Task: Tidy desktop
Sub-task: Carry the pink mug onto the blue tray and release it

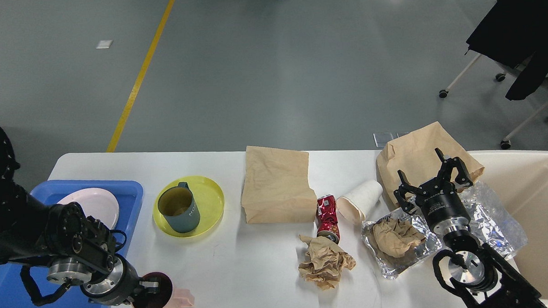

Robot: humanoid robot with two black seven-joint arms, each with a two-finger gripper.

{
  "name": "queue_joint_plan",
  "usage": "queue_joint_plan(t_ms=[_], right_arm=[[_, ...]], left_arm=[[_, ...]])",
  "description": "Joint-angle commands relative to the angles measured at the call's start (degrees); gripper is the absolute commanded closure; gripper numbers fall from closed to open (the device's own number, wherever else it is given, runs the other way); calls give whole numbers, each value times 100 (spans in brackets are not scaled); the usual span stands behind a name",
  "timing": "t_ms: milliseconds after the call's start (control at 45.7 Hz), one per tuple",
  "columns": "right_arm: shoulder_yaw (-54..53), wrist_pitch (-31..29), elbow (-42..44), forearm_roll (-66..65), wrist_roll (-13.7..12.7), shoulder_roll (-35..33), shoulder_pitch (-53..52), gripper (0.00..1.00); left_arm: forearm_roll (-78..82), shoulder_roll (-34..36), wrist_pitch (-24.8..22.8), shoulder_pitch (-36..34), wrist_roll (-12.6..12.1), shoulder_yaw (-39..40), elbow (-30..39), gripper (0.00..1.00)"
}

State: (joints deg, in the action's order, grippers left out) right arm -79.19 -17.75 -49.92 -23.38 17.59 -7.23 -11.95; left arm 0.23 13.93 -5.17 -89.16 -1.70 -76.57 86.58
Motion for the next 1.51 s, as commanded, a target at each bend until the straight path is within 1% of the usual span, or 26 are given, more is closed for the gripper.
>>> queue_joint_plan(t_ms=[0,88,175,328,482,547,635,701,766,919,985,1051,1116,1182,1204,1314,1379,1423,1489], right_arm=[[0,0,0,0,-1,2,0,0],[0,0,0,0,-1,2,0,0],[0,0,9,0,-1,2,0,0],[0,0,9,0,8,2,0,0],[0,0,18,0,-1,2,0,0],[0,0,9,0,8,2,0,0],[0,0,9,0,-1,2,0,0],[0,0,9,0,8,2,0,0],[0,0,9,0,-1,-7,0,0],[0,0,0,0,-1,2,0,0],[0,0,0,0,-1,2,0,0],[0,0,0,0,-1,2,0,0],[0,0,0,0,-1,-7,0,0],[0,0,0,0,-1,2,0,0],[0,0,0,0,-1,2,0,0],[0,0,0,0,-1,2,0,0],[0,0,0,0,-1,2,0,0],[0,0,0,0,-1,2,0,0],[0,0,0,0,-1,2,0,0]], left_arm=[[231,277,-177,-601,-23,-34,438,100],[416,470,-396,-1181,-94,-51,728,100],[425,541,-756,-1779,-94,-191,922,100],[425,550,-1626,-2851,-41,-324,1159,100],[416,550,-2338,-4010,3,-508,1405,100],[416,550,-2497,-4144,3,-543,1405,100],[416,567,-2480,-4145,3,-605,1388,100],[442,716,-2506,-4136,3,-771,1335,100],[539,1014,-2532,-4005,3,-921,1081,100],[1250,1814,-2690,-3179,38,-965,229,100],[1619,2297,-2901,-2827,126,-904,-263,100],[1962,2816,-3217,-2415,257,-782,-886,100],[2252,3159,-3533,-1888,372,-378,-1528,100],[2507,3379,-3806,-1273,407,149,-2126,100],[2638,3467,-3937,-827,407,525,-2571,100],[2929,3652,-4123,160,442,1327,-3515,100],[2965,3679,-4167,793,556,1828,-4138,100],[2965,3687,-4176,1232,679,2136,-4516,100],[3009,3696,-4185,1699,785,2391,-4930,100]])
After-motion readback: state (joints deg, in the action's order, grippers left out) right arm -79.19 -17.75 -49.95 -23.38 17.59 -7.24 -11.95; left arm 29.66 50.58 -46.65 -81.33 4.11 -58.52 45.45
